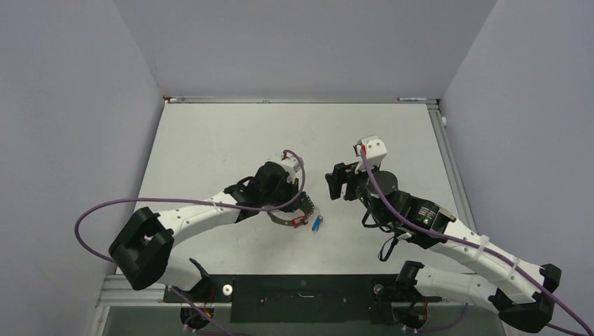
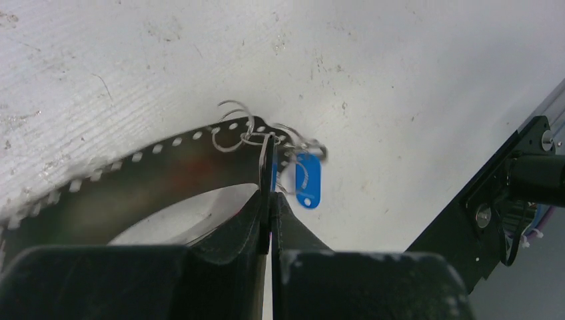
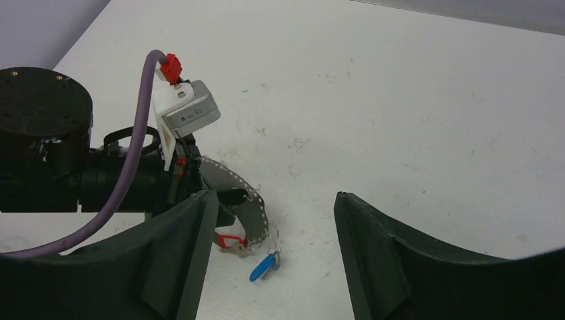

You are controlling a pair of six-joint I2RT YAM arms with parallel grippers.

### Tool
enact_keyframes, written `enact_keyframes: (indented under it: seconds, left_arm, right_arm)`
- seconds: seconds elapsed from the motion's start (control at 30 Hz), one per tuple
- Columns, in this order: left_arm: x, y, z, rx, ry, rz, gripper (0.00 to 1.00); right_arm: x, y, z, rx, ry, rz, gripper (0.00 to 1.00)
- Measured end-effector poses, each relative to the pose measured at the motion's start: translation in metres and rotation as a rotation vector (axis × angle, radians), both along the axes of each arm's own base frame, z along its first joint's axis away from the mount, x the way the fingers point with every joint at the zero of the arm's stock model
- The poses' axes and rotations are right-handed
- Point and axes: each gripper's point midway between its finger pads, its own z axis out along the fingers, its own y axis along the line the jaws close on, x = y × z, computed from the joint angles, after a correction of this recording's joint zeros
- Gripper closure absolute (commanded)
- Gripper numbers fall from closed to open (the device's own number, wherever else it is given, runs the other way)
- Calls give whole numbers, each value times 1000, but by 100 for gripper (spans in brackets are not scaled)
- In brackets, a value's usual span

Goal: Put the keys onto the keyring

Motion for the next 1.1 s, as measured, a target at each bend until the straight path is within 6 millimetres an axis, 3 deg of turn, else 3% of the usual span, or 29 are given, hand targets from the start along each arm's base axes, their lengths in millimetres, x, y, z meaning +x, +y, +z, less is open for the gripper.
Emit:
enact_keyframes:
  seconds: [0.43, 0.83, 0.97, 1.1]
  left_arm:
    - [29, -30, -27, 69, 49, -16, 100]
    - [44, -38, -51, 111, 111, -54, 99]
    - [52, -42, -57, 97, 149, -61, 89]
    - [65, -45, -58, 34, 220, -52, 56]
  right_arm:
    - [8, -13, -12, -81, -2, -65, 35]
    - [10, -10, -22, -107, 19, -67, 36]
    - [11, -9, -28, -120, 31, -68, 36]
    - [11, -7, -39, -146, 50, -67, 36]
